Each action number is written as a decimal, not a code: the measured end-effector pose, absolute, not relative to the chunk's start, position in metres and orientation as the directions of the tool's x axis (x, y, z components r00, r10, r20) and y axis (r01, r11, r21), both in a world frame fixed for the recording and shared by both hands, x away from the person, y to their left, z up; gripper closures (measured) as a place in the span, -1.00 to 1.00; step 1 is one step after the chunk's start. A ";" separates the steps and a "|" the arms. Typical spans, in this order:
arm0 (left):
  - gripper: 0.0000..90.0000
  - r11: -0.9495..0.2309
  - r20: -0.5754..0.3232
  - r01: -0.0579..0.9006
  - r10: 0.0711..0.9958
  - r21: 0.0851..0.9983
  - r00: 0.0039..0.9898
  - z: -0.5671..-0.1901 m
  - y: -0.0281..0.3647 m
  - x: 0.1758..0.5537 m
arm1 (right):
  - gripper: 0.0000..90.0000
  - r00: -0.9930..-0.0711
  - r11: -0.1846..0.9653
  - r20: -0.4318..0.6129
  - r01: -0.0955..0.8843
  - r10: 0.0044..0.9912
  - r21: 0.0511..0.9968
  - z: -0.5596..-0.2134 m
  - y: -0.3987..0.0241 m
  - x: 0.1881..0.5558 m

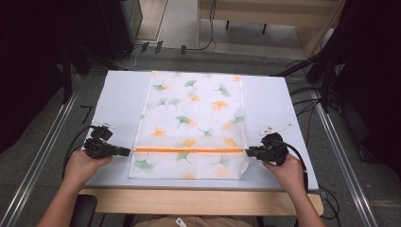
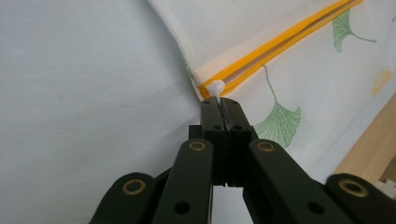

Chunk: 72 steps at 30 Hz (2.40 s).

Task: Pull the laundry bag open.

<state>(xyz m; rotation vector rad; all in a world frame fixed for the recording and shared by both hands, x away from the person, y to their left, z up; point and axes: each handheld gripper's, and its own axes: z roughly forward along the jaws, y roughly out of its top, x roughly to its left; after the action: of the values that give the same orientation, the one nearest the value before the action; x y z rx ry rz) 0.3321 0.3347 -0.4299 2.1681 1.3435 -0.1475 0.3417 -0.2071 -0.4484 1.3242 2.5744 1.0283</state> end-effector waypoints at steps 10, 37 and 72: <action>1.00 -0.333 -0.387 0.846 0.777 0.417 0.497 -0.433 0.331 0.329 | 0.76 -0.613 0.392 0.235 0.707 0.755 0.588 -0.451 -0.212 0.345; -0.08 -0.315 -0.272 0.729 0.780 0.608 0.563 -0.432 0.332 0.332 | -0.05 -0.632 0.344 0.232 0.651 0.739 0.677 -0.447 -0.219 0.344; -0.41 -0.244 -0.140 0.697 0.885 0.674 0.445 -0.442 0.362 0.343 | -0.48 -0.534 0.271 0.135 0.612 0.835 0.743 -0.465 -0.274 0.355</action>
<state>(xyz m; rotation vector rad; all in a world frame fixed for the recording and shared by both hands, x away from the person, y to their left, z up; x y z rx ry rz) 0.3434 0.3621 -0.4419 2.0167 1.3219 0.3532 0.3550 -0.2744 -0.4649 1.3304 2.2625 1.1228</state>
